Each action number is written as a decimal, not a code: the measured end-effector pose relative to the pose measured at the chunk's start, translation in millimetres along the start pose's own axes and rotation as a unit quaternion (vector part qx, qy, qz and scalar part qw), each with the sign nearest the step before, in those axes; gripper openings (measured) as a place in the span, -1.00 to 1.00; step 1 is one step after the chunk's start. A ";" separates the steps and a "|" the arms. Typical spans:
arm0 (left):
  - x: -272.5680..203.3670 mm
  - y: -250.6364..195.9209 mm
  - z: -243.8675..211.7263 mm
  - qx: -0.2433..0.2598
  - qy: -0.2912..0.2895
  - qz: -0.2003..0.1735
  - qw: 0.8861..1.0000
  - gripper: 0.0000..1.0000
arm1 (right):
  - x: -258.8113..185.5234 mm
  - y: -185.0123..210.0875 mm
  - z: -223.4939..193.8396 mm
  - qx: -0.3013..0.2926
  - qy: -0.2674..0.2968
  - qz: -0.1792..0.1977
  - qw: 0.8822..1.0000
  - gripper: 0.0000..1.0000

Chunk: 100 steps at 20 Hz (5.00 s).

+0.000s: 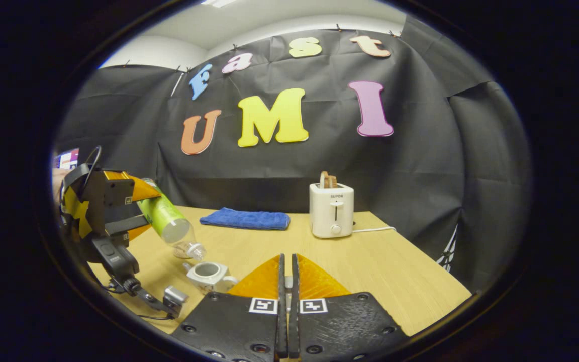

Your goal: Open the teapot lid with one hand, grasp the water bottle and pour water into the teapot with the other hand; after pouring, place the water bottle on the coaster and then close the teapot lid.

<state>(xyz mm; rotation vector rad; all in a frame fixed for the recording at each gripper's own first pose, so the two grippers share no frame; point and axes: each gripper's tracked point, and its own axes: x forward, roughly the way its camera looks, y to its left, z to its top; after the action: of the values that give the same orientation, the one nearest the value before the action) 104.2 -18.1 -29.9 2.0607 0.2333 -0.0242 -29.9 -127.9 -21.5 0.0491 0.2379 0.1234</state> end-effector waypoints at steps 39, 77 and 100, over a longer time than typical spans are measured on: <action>41.8 -24.6 -34.5 -0.826 -0.079 -0.037 0.557 0.46 | -12.8 45.8 39.9 0.005 -0.024 0.002 1.000 -0.97; 91.4 -93.5 19.0 -0.847 -0.052 -0.142 0.510 1.00 | 26.2 60.1 2.7 0.010 0.018 0.022 1.000 -0.97; -32.0 -107.3 -92.5 -0.860 0.011 -0.033 0.509 1.00 | 89.9 147.0 -31.3 -0.021 0.035 0.112 0.993 -0.97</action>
<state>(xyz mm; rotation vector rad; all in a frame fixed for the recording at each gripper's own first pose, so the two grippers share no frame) 46.4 107.3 -74.8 -0.0113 0.1833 0.1426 32.2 30.4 -63.5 0.0286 0.2998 0.3541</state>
